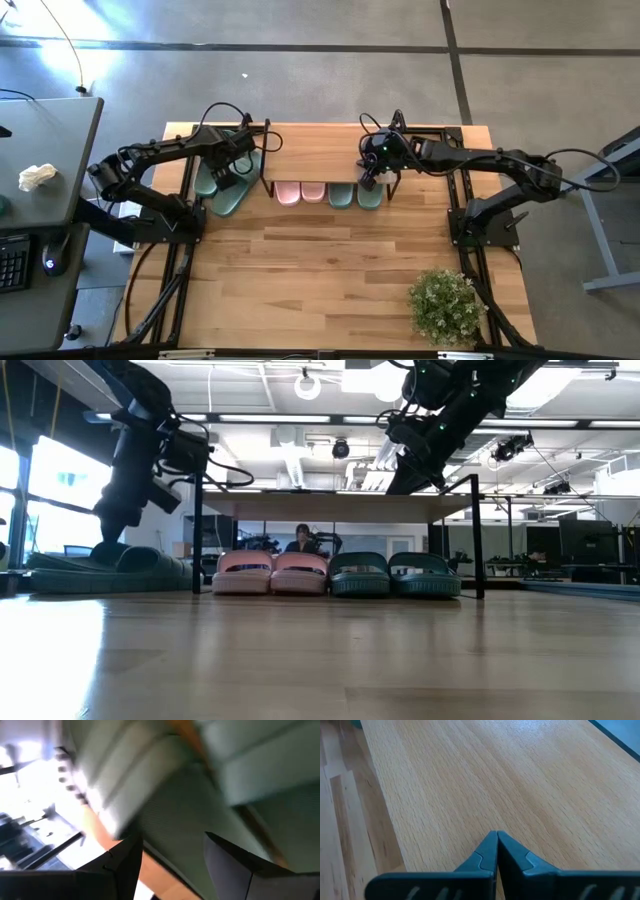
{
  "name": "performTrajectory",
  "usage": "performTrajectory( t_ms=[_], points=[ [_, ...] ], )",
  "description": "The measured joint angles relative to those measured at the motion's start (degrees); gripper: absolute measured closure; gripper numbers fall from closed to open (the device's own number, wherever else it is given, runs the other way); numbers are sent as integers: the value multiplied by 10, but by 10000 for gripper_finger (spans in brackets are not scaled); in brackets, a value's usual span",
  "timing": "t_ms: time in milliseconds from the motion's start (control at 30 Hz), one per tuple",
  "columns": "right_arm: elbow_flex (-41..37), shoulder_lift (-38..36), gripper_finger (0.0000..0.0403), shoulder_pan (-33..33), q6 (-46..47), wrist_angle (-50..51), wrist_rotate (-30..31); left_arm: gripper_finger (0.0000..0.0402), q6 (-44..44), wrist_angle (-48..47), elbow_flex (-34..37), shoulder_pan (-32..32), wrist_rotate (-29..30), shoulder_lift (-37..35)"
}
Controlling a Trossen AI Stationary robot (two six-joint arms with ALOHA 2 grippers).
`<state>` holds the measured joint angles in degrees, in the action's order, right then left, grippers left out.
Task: Pick and place slides into the shelf
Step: Put the green slide on the shelf
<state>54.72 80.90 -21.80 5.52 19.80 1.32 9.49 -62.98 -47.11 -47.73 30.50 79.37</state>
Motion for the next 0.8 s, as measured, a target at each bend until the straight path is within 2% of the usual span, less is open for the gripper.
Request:
performTrajectory(
  t_ms=[133,567,800],
  points=[
    [0,0,403,0,4,-3,-1,206,-21,12,0,1,52,0],
    [0,0,403,0,11,-3,-1,207,-65,34,0,1,71,3],
    [0,0,403,0,11,-2,0,241,-101,56,-1,1,47,59]
  ],
)
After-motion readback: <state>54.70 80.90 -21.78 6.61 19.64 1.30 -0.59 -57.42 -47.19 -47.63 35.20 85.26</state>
